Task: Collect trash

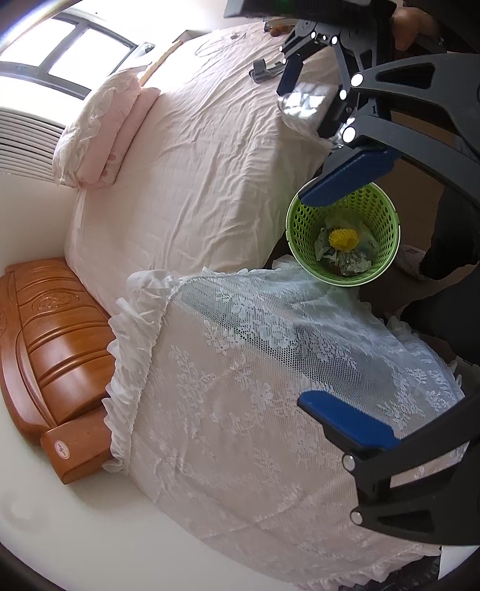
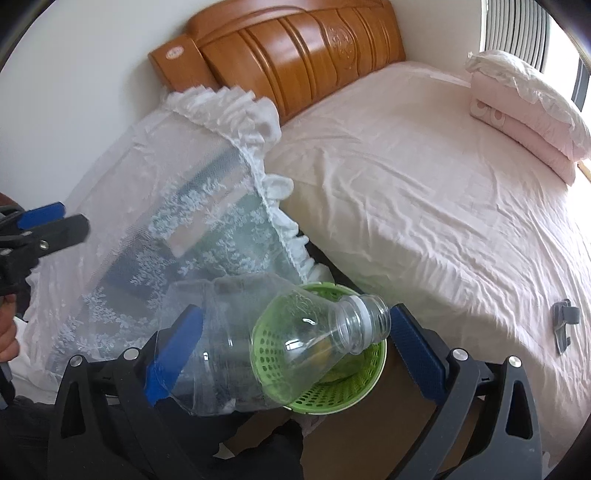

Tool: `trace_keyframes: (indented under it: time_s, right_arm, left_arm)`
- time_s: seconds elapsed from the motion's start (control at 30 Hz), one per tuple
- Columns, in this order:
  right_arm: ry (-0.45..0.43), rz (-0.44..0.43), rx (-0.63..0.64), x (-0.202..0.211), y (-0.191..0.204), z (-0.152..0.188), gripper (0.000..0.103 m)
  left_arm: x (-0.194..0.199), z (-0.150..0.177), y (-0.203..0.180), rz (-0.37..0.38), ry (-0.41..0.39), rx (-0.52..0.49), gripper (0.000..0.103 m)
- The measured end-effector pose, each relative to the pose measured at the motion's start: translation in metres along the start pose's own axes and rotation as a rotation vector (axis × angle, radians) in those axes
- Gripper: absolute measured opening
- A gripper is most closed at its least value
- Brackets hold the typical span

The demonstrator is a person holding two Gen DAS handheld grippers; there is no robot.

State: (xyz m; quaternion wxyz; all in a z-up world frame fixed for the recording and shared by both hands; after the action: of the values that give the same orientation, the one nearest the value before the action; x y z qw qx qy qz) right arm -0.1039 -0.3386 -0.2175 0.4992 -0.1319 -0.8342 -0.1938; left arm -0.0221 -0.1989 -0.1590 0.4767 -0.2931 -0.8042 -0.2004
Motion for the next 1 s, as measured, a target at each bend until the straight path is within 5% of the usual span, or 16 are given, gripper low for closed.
trace_keyframes:
  time_s: [0.27,1.0]
  right_arm:
    - [0.063,0.028,-0.045,-0.015,-0.003,0.008,0.101]
    - [0.066,0.064,-0.1,-0.001,0.003,-0.004,0.101]
  left_arm:
    - [-0.002,0.003,0.006,0.005,0.004,0.003,0.095]
    - [0.001,0.005,0.017,0.003,-0.003,0.038,0.095]
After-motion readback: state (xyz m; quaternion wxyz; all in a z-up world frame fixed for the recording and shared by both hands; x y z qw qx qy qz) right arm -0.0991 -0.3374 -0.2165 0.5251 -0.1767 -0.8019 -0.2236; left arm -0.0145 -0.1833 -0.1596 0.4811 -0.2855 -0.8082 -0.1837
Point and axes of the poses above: each gripper's, at about its wrist camera, not at the fingertips, and x roughly against the way its jaws point, y to its left, z to its underside, the point moved 7 cm from there along -x, roughly the way its jaws point, and after that the axes turned 6 degrees about -x, right-handed, at the moved point
